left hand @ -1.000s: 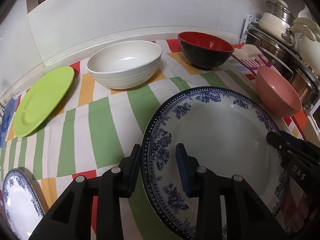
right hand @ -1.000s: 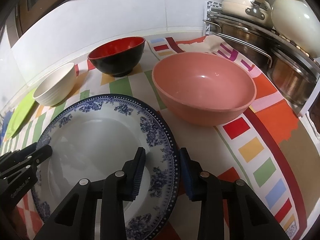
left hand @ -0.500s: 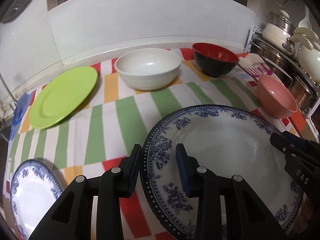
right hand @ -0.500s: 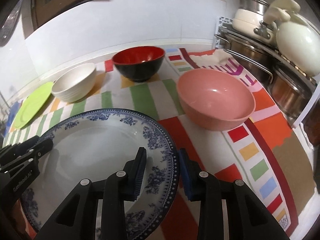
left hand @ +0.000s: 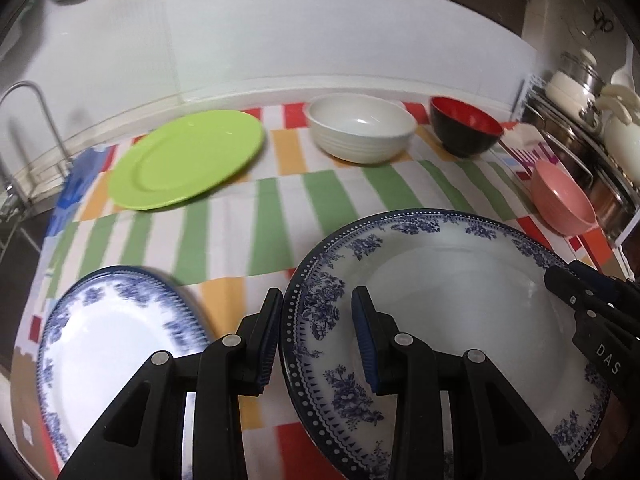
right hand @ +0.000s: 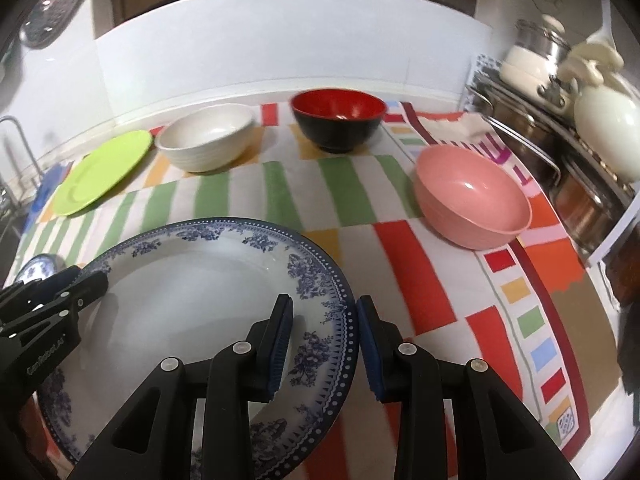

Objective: Organize plates and bowls

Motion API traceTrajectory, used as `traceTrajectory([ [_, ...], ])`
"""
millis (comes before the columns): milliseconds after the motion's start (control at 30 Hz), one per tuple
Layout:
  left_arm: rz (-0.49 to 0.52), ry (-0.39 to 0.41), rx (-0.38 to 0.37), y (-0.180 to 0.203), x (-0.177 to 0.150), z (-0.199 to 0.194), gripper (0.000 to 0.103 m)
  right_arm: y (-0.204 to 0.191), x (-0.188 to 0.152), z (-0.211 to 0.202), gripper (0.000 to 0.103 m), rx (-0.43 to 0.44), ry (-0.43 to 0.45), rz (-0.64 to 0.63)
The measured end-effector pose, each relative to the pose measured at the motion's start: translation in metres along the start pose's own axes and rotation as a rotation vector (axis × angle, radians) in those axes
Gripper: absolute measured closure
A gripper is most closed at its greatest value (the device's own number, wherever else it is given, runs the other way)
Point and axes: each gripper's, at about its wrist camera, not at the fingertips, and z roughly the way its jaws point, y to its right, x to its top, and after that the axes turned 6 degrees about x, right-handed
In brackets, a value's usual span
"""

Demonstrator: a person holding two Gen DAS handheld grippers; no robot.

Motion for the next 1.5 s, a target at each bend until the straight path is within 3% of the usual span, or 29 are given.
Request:
traceTrajectory([
  [533, -0.143, 0.061, 0.165, -0.103, -0.033, -0.052, 0.068, -0.100, -0.003, -0.027, 0.069, 0.154, 0.066, -0.142],
  [900, -0.244, 0.047, 0.269, -0.171, -0.059, -0.065, 0.068, -0.173, -0.010, -0.024, 0.069, 0.260, 0.071, -0.242],
  [1500, -0.284, -0.005, 0.303, -0.228, -0.074, -0.043, 0.068, -0.246, -0.018, 0.003, 0.069, 0.293, 0.032, -0.299],
])
